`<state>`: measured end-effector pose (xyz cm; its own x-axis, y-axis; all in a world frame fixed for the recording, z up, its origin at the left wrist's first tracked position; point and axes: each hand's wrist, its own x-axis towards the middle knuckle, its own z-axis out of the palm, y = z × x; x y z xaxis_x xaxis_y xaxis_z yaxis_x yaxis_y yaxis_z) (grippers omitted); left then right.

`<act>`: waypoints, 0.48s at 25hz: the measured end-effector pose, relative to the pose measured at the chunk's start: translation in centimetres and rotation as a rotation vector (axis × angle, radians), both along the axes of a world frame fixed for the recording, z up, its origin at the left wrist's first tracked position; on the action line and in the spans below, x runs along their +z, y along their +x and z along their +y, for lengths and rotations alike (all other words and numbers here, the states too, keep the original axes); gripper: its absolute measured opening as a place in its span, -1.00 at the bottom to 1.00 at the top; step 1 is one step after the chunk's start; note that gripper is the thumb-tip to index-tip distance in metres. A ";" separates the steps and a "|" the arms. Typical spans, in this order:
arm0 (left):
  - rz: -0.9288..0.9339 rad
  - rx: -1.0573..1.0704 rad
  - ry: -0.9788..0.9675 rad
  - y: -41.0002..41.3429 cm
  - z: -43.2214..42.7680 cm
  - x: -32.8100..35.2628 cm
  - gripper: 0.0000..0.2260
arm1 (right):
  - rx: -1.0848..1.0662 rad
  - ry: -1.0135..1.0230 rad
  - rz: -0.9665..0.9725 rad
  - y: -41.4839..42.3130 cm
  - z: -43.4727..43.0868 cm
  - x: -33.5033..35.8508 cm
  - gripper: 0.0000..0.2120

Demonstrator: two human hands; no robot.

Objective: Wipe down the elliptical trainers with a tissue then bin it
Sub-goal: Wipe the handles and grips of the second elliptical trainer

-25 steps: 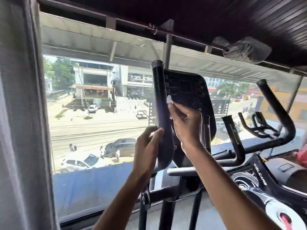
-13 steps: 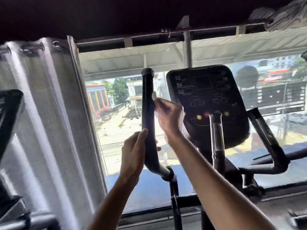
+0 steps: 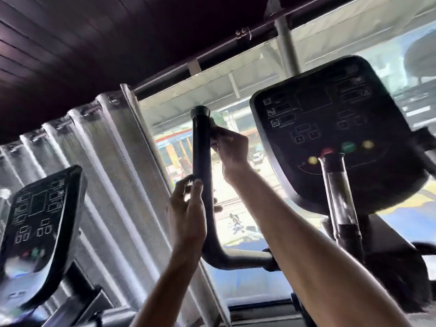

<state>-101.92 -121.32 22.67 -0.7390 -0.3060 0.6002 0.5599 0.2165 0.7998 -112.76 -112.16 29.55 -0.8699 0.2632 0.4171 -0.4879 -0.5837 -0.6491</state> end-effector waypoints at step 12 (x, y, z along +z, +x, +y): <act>-0.074 -0.085 0.059 2.4 -0.9 -0.1 -0.80 | -0.313 0.253 0.164 7.8 -0.2 -8.5 -0.92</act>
<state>-99.54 -122.21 22.58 -0.8052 -0.2735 0.5262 0.5136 0.1221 0.8493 -104.95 -112.32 21.05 -0.6810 0.3754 0.6288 -0.7249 -0.2237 -0.6515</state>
